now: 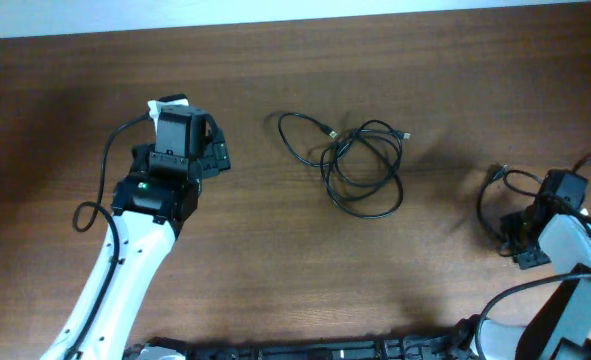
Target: Untangle cables
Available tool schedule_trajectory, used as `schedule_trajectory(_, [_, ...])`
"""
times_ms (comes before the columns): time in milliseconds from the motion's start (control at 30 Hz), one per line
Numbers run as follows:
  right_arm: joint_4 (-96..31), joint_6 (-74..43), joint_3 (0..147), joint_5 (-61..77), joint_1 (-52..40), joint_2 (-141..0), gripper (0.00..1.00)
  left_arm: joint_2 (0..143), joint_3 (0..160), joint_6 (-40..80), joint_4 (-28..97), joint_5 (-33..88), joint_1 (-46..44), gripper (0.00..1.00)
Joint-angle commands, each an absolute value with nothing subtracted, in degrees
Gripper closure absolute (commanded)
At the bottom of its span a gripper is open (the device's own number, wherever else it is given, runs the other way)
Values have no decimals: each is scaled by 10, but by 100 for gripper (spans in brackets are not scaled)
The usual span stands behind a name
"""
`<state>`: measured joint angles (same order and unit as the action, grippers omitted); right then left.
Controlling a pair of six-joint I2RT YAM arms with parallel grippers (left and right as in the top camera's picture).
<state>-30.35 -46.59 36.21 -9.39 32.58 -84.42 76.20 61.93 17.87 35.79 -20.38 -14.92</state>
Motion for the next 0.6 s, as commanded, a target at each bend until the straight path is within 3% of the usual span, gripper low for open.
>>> schedule_trajectory(0, [-289,-471,335,-83,331,-892,96,762,619,186,357,-204,-146,1])
schedule_trajectory(100, [-265,-470,336,-83,366,-892,96,762,619,186,357,-204,-146,1])
schedule_trajectory(367, [-243,-453,452,-80,582,-892,96,762,619,186,357,-204,-146,1])
schedule_trajectory(567, [-203,-435,564,-80,631,-892,96,762,619,186,357,-204,-146,1])
